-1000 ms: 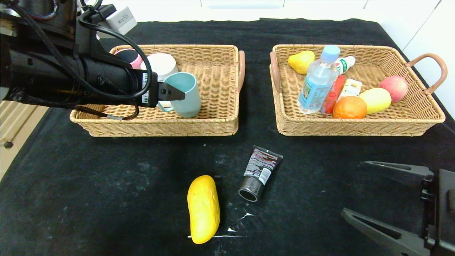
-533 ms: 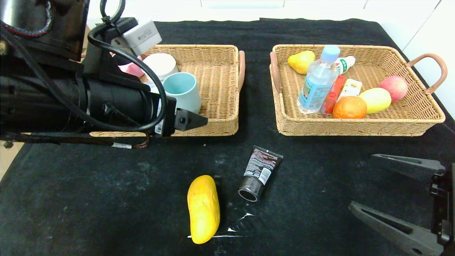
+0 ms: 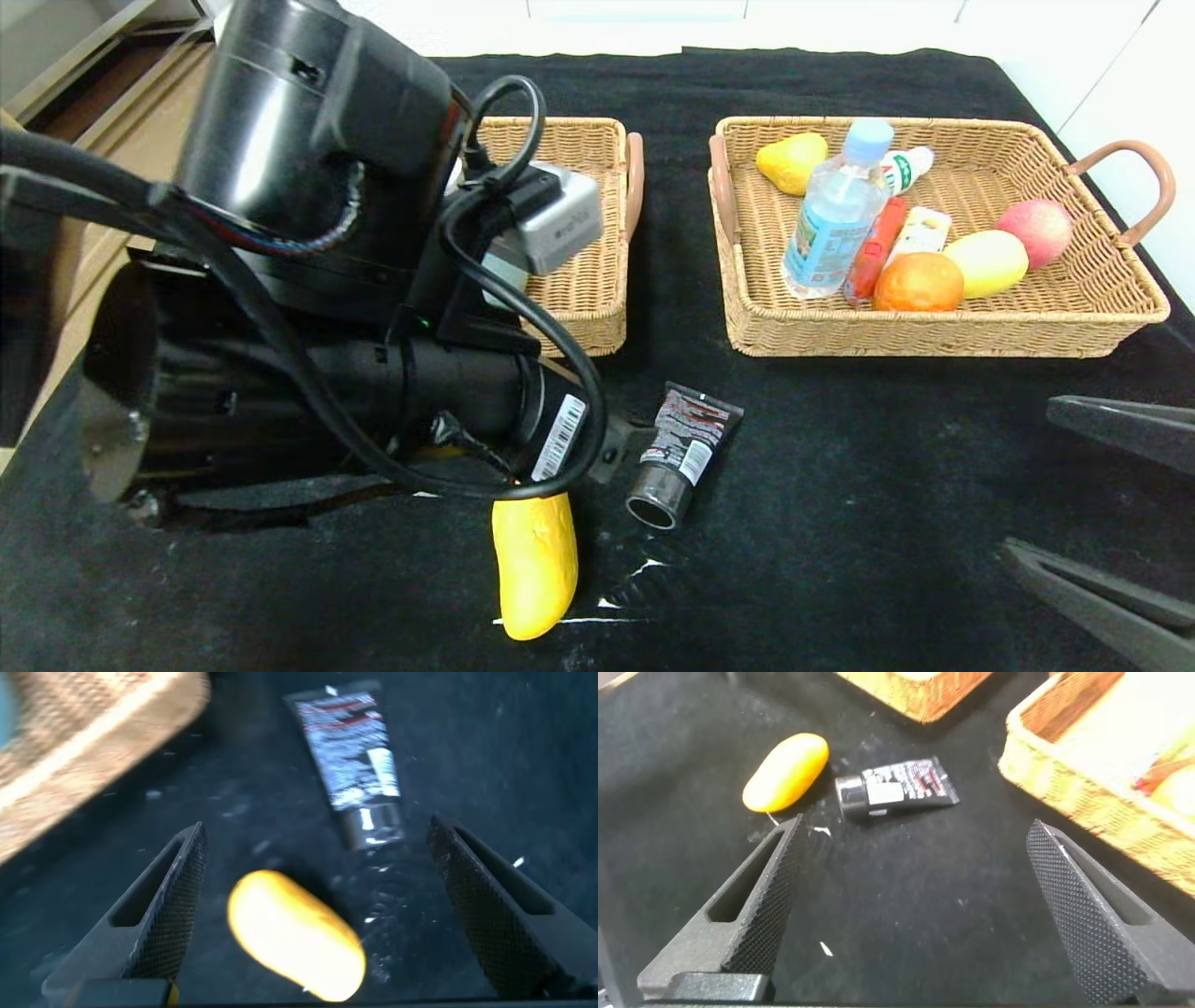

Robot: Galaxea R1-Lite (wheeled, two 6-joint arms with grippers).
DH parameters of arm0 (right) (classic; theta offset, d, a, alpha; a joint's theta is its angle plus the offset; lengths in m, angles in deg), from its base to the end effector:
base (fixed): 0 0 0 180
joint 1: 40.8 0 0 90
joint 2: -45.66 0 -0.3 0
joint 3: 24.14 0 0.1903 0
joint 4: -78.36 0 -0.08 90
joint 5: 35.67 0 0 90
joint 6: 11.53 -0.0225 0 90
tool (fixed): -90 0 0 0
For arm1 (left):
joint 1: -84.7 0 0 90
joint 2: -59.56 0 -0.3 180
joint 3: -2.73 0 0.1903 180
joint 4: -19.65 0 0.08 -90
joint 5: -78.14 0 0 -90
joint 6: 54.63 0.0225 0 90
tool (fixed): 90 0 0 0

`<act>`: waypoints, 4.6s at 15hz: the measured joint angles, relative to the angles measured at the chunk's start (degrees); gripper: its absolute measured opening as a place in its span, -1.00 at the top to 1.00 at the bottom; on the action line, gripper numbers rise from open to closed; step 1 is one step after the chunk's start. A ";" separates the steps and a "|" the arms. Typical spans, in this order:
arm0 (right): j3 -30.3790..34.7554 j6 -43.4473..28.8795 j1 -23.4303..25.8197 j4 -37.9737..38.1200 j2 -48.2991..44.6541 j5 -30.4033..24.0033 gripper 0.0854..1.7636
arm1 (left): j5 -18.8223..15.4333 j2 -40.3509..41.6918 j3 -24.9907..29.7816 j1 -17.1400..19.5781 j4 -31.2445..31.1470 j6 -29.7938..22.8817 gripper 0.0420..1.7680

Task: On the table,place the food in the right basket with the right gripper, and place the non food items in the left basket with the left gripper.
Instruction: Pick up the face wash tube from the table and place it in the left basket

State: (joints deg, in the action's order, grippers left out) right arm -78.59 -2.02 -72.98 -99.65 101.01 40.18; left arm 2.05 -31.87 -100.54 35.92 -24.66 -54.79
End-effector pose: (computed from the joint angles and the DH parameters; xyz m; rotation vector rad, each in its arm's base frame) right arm 0.0998 0.0693 0.2387 -0.1649 -0.0160 0.8109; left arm 0.1883 -0.2068 0.2843 0.2966 0.4922 -0.5913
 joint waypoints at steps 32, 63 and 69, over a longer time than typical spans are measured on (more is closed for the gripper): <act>-1.32 1.90 0.74 2.10 -4.52 0.01 -0.94 | 9.79 -18.96 -3.64 -5.25 4.83 -1.13 -0.94; -0.37 2.62 0.68 2.17 -3.63 -0.27 -0.94 | 9.79 -13.53 -4.94 -4.40 7.14 -5.84 0.05; -0.16 2.72 0.66 2.10 -3.39 -0.21 -0.94 | 11.93 -11.30 -7.78 -0.96 11.02 -6.40 0.05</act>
State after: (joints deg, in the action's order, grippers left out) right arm -78.75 0.70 -72.32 -97.55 97.62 39.98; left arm 13.99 -43.17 -108.31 34.95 -13.64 -61.19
